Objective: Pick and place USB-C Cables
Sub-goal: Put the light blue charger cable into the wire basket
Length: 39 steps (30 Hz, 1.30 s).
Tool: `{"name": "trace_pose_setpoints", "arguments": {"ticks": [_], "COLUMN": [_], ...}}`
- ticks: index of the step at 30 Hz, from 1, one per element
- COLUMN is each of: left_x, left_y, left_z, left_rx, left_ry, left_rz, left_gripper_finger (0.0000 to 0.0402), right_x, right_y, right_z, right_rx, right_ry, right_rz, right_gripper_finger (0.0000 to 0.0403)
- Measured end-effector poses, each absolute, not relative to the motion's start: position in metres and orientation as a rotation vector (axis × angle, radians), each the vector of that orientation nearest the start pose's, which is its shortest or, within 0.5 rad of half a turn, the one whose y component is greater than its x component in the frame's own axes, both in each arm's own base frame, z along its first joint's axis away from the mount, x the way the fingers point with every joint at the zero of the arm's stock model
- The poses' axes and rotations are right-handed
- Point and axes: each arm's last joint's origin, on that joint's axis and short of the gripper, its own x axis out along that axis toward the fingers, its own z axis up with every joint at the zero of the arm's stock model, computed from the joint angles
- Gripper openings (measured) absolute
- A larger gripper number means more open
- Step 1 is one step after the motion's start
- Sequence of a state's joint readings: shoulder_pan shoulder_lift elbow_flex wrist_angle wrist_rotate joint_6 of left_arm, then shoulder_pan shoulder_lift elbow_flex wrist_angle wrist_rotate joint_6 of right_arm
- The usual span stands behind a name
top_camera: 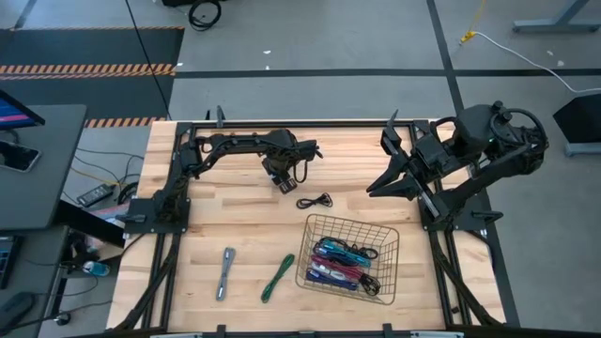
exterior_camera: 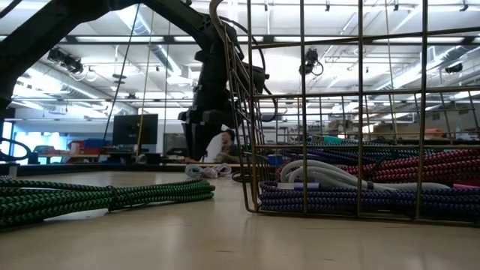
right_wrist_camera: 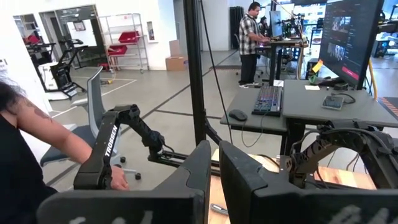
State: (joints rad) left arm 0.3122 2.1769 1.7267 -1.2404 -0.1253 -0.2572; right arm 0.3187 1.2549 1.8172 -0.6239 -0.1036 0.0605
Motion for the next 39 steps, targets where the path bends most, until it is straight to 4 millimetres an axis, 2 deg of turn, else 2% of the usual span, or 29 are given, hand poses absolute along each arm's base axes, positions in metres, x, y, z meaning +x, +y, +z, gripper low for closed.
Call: {"name": "trace_pose_setpoints", "arguments": {"ticks": [15,22,26,30,39], "left_x": [0.384,0.359,0.351,0.356,0.38], "left_y": [0.134,0.129,0.122,0.118,0.122], "left_z": [0.171,0.135,0.124,0.123,0.142], "left_rx": [-0.322,-0.356,-0.362,-0.343,-0.353], "left_ry": [1.644,1.785,1.804,1.777,1.636], "left_rz": [0.505,0.506,0.525,0.521,0.511], "left_gripper_finger": [0.0142,0.0142,0.0142,0.0142,0.0142], "right_x": [0.198,0.198,0.198,0.198,0.198], "right_y": [0.068,0.068,0.068,0.068,0.068], "right_z": [0.53,0.53,0.53,0.531,0.535], "right_rx": [0.071,0.097,0.094,0.079,0.09], "right_ry": [0.077,0.08,0.079,0.064,0.032], "right_rz": [0.42,0.419,0.419,0.416,0.416], "right_gripper_finger": [0.0039,0.0039,0.0039,0.0039,0.0039]}}
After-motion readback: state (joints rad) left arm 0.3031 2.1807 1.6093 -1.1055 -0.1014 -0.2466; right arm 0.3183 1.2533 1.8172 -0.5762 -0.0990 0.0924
